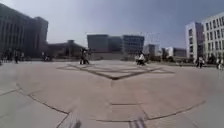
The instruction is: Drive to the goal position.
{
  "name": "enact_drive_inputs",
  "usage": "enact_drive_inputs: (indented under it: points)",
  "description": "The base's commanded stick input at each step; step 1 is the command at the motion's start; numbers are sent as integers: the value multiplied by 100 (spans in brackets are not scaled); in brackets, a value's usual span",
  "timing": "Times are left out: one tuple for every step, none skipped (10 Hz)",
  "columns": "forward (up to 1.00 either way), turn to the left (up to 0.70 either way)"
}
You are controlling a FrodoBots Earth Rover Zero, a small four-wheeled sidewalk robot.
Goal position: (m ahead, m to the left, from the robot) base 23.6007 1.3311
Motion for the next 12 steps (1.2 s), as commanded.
enact_drive_inputs:
  points:
    - [70, 1]
    - [70, 1]
    - [70, 1]
    - [70, 1]
    - [70, 1]
    - [70, 1]
    - [70, 1]
    - [70, 1]
    - [70, 1]
    - [70, 1]
    - [70, -2]
    - [70, -13]
